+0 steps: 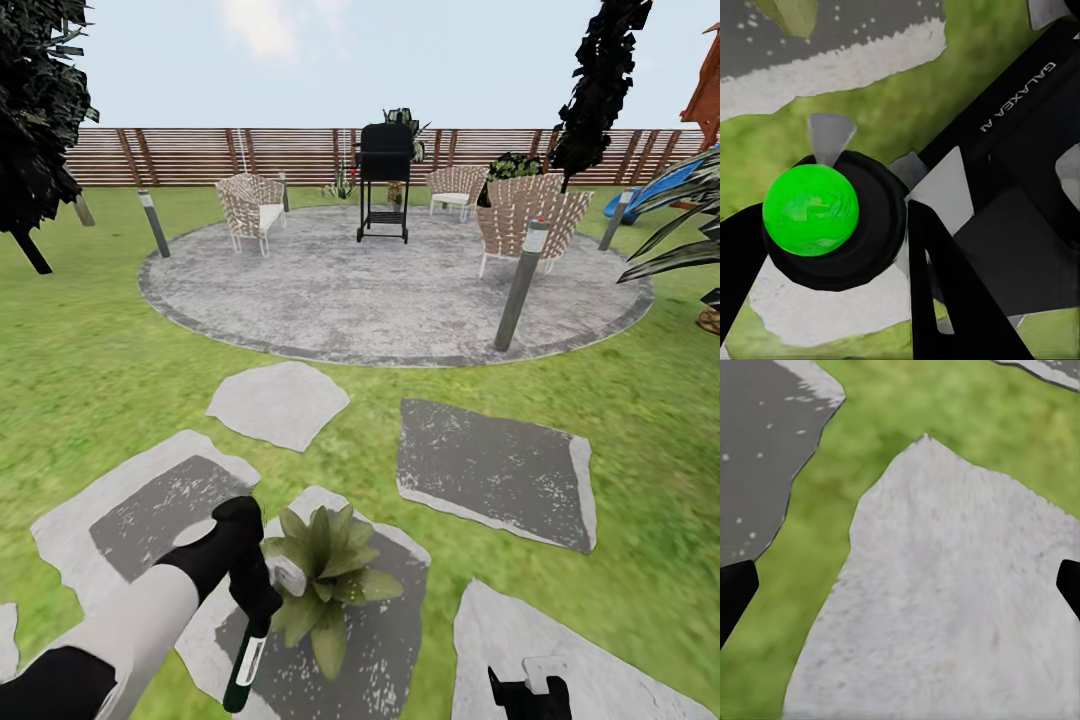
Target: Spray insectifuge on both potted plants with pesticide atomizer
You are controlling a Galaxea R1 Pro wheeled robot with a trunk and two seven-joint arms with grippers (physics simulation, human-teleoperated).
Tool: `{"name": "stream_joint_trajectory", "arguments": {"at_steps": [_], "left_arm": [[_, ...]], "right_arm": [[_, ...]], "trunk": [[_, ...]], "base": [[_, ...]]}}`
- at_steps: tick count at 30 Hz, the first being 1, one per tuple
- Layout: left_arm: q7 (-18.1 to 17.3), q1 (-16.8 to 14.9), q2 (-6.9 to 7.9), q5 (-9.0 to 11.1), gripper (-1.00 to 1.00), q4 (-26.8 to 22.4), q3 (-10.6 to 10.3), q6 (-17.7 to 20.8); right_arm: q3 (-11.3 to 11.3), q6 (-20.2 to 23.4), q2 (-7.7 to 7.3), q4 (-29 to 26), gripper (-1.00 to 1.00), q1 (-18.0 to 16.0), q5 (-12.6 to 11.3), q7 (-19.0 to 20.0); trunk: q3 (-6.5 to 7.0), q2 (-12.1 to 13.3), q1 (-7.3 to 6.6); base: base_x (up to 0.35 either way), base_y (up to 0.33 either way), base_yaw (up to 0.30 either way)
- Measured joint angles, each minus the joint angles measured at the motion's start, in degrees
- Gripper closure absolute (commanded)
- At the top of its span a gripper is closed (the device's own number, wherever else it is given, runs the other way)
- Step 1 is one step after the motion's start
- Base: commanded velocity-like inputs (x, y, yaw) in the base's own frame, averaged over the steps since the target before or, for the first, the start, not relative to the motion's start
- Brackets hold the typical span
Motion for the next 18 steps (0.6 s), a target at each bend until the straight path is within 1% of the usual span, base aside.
{"name": "stream_joint_trajectory", "arguments": {"at_steps": [3,7,10,13,17,18], "left_arm": [[0.05,0.99,0.04,0.04,1.00,-0.07,-0.09,-0.04],[0.01,1.15,-0.01,0.05,1.00,-0.59,0.14,-0.02],[-0.01,0.57,-0.09,0.05,1.00,-0.83,0.37,0.04],[-0.02,0.12,-0.57,0.08,1.00,-0.93,0.47,0.18],[-0.10,-1.96,-0.89,0.23,1.00,-1.00,0.44,0.34],[-0.24,-2.92,-0.93,0.24,1.00,-1.01,0.44,0.39]], "right_arm": [[0.02,0.00,0.05,-0.01,-1.00,0.01,0.00,0.00],[0.01,0.00,0.05,0.01,-1.00,0.00,0.00,0.00],[0.00,0.00,0.06,0.01,-1.00,-0.01,0.00,0.00],[0.00,0.00,0.04,0.01,-1.00,0.01,0.00,0.00],[0.00,0.00,0.07,-0.01,-1.00,0.01,0.00,0.00],[0.00,0.00,0.06,0.02,-1.00,0.00,0.00,0.00]], "trunk": [[0.00,0.00,0.00],[0.00,0.00,0.00],[0.00,0.00,0.00],[0.00,0.00,0.00],[0.01,0.00,0.00],[0.01,0.00,-0.01]], "base": [[0.000,0.000,0.000],[0.000,0.000,0.000],[0.000,0.000,0.000],[0.000,0.000,0.000],[0.005,0.001,0.000],[0.129,0.052,0.000]]}}
